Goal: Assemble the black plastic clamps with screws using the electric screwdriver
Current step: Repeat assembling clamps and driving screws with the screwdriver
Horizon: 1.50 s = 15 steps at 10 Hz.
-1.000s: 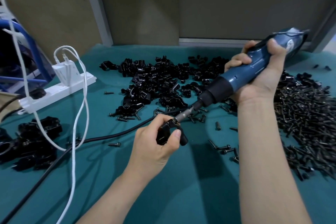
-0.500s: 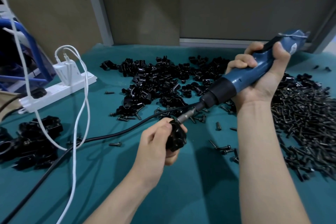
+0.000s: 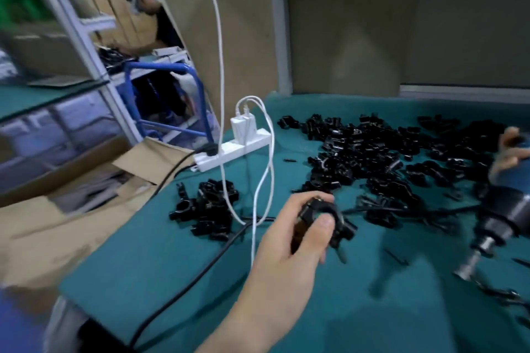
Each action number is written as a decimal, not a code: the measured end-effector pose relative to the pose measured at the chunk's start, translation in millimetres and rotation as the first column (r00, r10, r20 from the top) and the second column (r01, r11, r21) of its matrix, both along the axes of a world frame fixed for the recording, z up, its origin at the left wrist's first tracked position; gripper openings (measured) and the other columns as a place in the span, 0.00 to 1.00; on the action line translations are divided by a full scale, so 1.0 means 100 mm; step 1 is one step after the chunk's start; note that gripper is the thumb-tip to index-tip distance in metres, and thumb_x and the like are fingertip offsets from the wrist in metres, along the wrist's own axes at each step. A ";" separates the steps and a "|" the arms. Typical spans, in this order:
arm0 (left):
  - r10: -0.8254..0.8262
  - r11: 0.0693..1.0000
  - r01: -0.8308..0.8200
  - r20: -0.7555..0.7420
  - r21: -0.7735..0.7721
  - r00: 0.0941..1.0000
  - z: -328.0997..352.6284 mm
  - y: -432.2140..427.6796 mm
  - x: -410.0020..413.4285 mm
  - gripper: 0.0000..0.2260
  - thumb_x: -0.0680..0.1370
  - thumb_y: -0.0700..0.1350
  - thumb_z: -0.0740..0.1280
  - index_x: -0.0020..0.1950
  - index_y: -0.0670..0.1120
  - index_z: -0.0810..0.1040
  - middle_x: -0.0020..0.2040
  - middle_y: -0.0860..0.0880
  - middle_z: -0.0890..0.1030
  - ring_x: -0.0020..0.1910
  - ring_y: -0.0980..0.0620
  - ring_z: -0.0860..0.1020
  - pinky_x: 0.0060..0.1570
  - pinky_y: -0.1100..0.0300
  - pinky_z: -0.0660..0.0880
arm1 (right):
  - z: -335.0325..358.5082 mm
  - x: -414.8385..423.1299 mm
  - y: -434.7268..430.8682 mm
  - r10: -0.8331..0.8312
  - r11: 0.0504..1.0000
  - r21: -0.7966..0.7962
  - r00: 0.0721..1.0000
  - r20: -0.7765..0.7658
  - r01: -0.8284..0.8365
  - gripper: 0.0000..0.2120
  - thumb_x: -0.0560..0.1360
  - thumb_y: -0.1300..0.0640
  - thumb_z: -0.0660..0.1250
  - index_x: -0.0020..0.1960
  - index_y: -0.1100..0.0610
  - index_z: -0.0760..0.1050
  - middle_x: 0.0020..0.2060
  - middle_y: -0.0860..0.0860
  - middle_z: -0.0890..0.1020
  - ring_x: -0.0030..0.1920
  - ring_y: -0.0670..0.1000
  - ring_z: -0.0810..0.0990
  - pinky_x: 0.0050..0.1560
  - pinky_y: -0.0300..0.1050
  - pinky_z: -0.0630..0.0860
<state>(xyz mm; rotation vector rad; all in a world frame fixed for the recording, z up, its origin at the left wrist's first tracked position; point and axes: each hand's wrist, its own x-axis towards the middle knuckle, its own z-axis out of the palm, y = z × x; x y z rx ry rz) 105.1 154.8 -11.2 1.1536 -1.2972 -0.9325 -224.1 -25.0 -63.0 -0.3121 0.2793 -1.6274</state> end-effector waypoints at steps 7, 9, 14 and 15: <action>0.508 0.789 -0.600 0.691 -0.134 0.514 -0.66 0.29 1.72 0.23 0.77 0.45 0.69 0.70 0.54 0.68 0.73 0.42 0.62 0.71 0.43 0.63 0.66 0.50 0.63 | 0.16 0.91 0.96 0.161 0.883 0.405 0.657 -0.737 0.239 0.15 0.74 0.47 0.70 0.54 0.55 0.76 0.36 0.53 0.84 0.33 0.54 0.82 0.36 0.48 0.76; 0.595 0.711 -0.162 0.464 -0.684 0.657 0.02 -0.08 0.91 0.14 0.76 0.44 0.61 0.62 0.45 0.73 0.64 0.53 0.74 0.60 0.54 0.74 0.65 0.62 0.67 | 0.07 0.96 0.94 0.162 0.867 0.239 0.206 -0.965 0.437 0.29 0.76 0.48 0.69 0.71 0.53 0.60 0.54 0.54 0.78 0.48 0.59 0.79 0.48 0.55 0.76; 0.074 0.975 0.171 0.933 -0.142 0.351 -0.21 -2.12 -0.07 0.07 0.79 0.39 0.64 0.49 0.47 0.66 0.38 0.51 0.73 0.37 0.49 0.74 0.34 0.59 0.65 | 0.16 0.58 0.96 0.000 0.959 -0.132 -0.469 -0.883 0.250 0.09 0.77 0.51 0.66 0.56 0.41 0.73 0.62 0.47 0.63 0.60 0.53 0.69 0.52 0.44 0.69; 0.186 0.980 -0.113 0.547 -0.165 0.816 -0.15 -1.94 -0.14 0.12 0.79 0.34 0.59 0.52 0.51 0.72 0.36 0.53 0.79 0.29 0.57 0.73 0.27 0.69 0.67 | 0.33 0.57 0.80 0.075 0.987 -0.042 -0.675 -0.734 0.156 0.11 0.76 0.47 0.66 0.58 0.42 0.73 0.66 0.47 0.60 0.65 0.55 0.61 0.64 0.49 0.63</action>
